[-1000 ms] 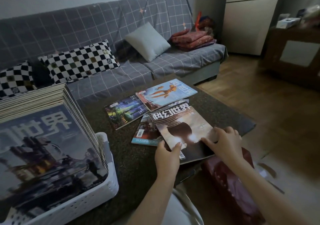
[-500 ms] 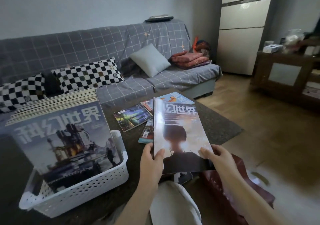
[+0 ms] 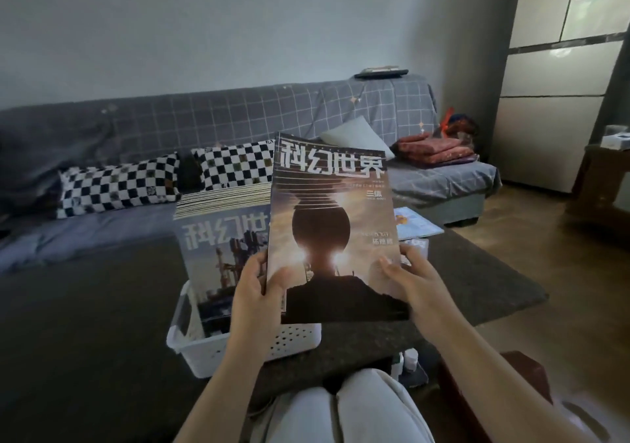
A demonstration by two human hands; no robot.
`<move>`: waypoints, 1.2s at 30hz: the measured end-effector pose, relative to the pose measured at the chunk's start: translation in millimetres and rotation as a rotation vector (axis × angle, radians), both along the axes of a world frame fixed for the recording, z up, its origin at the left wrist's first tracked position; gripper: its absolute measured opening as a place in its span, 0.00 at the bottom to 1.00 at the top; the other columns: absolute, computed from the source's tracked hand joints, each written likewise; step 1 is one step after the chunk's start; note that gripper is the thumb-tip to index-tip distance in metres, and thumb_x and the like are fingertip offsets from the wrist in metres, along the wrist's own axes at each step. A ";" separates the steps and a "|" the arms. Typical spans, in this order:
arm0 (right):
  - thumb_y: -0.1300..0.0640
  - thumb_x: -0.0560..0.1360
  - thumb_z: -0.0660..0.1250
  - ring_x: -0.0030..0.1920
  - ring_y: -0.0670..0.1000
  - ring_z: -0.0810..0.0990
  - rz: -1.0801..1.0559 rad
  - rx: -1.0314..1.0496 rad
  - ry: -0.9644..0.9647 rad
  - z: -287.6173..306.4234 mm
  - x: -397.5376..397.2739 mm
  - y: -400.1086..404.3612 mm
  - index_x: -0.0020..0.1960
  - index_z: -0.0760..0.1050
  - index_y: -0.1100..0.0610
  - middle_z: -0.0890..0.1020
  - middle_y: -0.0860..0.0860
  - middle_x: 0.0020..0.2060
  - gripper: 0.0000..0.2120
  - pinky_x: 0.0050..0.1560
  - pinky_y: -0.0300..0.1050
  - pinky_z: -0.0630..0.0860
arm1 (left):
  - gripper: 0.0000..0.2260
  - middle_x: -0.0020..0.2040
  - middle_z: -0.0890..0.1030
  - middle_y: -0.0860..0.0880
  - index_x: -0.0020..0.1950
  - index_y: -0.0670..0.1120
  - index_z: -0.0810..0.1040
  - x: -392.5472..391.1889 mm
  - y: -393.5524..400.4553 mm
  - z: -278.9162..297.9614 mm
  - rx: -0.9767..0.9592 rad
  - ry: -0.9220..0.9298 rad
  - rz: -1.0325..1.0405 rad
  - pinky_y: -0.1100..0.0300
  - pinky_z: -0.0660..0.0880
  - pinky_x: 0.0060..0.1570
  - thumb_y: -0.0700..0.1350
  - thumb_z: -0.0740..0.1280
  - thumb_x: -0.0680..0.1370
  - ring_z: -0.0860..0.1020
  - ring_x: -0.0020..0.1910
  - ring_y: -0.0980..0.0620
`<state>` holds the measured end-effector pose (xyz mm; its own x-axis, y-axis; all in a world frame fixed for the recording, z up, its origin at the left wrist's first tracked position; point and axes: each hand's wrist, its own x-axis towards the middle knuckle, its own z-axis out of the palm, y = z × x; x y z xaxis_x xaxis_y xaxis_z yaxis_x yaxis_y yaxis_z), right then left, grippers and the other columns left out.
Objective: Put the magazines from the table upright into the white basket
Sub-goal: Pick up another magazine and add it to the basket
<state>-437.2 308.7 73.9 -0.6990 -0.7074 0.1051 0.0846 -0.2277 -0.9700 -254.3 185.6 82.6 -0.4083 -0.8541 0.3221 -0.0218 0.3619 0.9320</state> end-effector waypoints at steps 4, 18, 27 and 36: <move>0.59 0.74 0.67 0.43 0.48 0.84 0.107 -0.032 0.004 5.0 21.5 -37.5 0.53 0.74 0.50 0.85 0.47 0.43 0.09 0.36 0.41 0.79 | 0.10 0.51 0.81 0.55 0.56 0.59 0.72 34.0 -28.0 -4.0 0.024 0.015 0.055 0.66 0.72 0.43 0.45 0.65 0.79 0.79 0.49 0.59; 0.64 0.75 0.65 0.47 0.44 0.83 0.184 0.049 0.184 -12.8 56.4 -130.2 0.52 0.74 0.45 0.85 0.44 0.46 0.14 0.42 0.38 0.77 | 0.10 0.45 0.84 0.55 0.55 0.51 0.82 77.1 -92.2 -29.4 0.025 -0.057 0.439 0.68 0.73 0.40 0.47 0.72 0.74 0.80 0.44 0.61; 0.60 0.73 0.69 0.43 0.34 0.79 -0.002 0.184 0.359 -36.3 61.9 -126.6 0.44 0.73 0.39 0.82 0.34 0.39 0.15 0.42 0.32 0.72 | 0.06 0.37 0.84 0.55 0.49 0.52 0.84 80.3 -90.7 -50.9 0.091 -0.053 0.458 0.68 0.73 0.34 0.44 0.73 0.73 0.81 0.36 0.58; 0.58 0.73 0.70 0.41 0.35 0.76 -0.131 0.179 0.470 -37.8 69.8 -124.2 0.48 0.72 0.42 0.79 0.37 0.40 0.12 0.36 0.28 0.67 | 0.10 0.35 0.84 0.61 0.40 0.59 0.80 82.0 -88.8 -47.2 0.107 0.015 0.452 0.59 0.80 0.36 0.43 0.74 0.72 0.83 0.34 0.56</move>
<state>-367.3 184.5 36.1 -0.6895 -0.6526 0.3141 -0.3873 -0.0343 -0.9213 -172.3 96.8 35.4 0.0166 -0.9740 0.2260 -0.1410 0.2215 0.9649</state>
